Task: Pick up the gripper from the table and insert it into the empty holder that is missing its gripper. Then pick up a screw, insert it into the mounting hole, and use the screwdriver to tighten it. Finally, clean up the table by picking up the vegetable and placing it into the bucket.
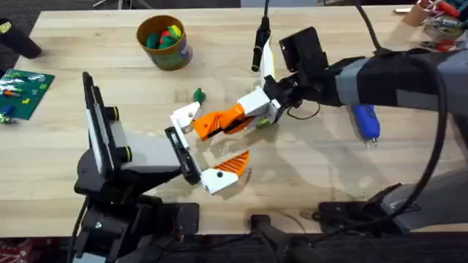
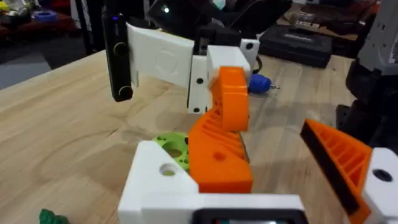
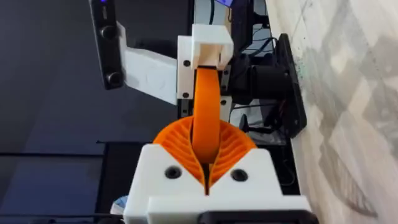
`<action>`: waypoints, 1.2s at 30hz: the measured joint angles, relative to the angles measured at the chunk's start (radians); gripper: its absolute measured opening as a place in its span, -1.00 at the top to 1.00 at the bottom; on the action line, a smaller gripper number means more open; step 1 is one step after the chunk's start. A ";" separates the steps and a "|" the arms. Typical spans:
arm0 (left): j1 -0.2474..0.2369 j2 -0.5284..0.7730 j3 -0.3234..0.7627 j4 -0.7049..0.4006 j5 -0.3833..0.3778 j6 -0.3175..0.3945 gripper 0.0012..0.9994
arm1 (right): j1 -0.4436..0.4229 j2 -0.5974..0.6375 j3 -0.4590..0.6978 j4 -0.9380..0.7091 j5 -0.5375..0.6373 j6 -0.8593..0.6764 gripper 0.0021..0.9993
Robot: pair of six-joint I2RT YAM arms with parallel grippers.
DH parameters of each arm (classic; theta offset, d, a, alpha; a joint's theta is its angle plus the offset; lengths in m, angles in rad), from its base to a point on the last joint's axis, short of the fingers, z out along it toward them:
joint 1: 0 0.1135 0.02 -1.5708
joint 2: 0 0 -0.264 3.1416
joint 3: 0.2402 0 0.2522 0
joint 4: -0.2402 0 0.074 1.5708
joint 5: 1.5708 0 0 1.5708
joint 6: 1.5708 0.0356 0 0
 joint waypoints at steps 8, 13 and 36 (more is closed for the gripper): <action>0.000 0.000 0.000 0.000 0.000 0.000 -0.97 | 0.000 0.000 0.000 0.011 0.004 0.020 0.97; 0.000 0.000 0.000 0.000 0.000 0.000 -0.97 | 0.000 0.003 0.000 0.075 0.015 0.060 0.97; 0.000 0.000 0.000 -0.002 0.001 -0.023 -0.97 | 0.015 0.064 0.005 0.192 0.001 0.126 0.97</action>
